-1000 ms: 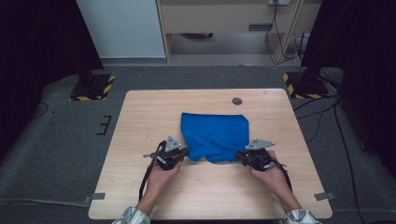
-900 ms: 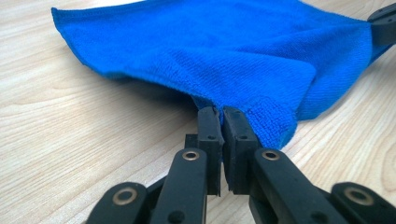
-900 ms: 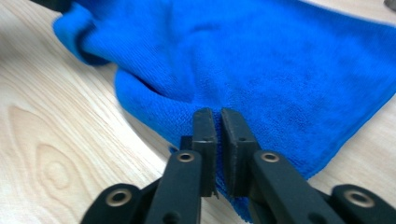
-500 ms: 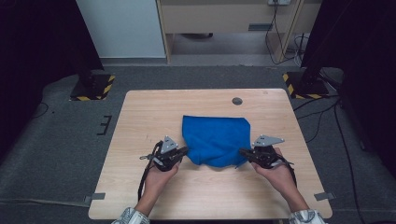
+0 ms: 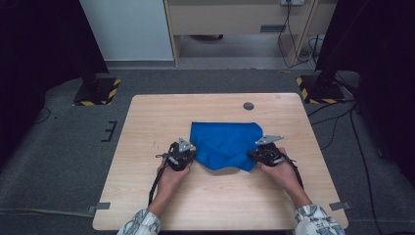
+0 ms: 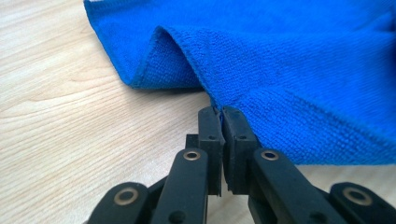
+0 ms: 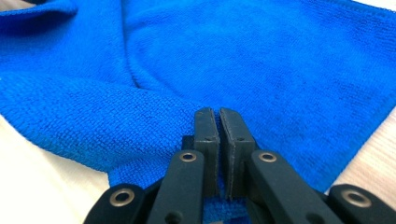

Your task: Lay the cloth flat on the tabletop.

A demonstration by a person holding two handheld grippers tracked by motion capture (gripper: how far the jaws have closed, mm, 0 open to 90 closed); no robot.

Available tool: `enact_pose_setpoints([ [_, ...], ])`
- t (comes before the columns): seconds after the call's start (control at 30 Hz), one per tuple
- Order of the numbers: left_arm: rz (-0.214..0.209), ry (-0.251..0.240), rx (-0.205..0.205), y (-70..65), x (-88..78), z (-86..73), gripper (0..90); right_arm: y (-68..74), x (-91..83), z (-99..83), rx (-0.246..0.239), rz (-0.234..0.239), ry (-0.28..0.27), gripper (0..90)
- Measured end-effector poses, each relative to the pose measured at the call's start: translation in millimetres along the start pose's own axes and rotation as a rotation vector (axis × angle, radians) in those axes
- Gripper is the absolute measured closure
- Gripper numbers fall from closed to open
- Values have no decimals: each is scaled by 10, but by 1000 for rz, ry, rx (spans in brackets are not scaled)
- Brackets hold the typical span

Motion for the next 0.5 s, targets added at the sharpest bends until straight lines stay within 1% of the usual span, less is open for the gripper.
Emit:
enact_pose_setpoints([
  [0.1,12,5,12,27,66,6,865,-37,56,26,7,-6,9,863],
  [0.17,19,0,18,48,107,11,864,-68,103,41,8,-15,12,856],
  [0.2,21,-3,20,63,121,17,863,-77,124,50,17,-20,10,854],
  [0.27,30,-7,13,109,145,31,860,-89,162,63,22,-25,5,847],
  [0.3,33,-12,3,146,154,32,859,-86,172,71,26,-27,5,840],
  [0.33,31,-11,-6,165,159,31,856,-80,189,86,27,-36,0,826],
  [0.37,33,-15,-15,188,161,34,855,-72,195,95,25,-36,0,814],
  [0.43,27,-20,-25,212,146,30,839,-41,220,117,18,-43,-2,760],
  [0.5,22,-35,-38,218,108,34,774,-18,226,136,15,-50,-1,696],
])
Point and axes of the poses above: each handheld gripper's, and its own axes: x roughly forward along the jaws, z roughly out of its top, y roughly to its left, the point moved 8 cm from there along x, roughly forward along the jaws, and after that the axes turned 7 degrees about -y, right-handed, at the moved point
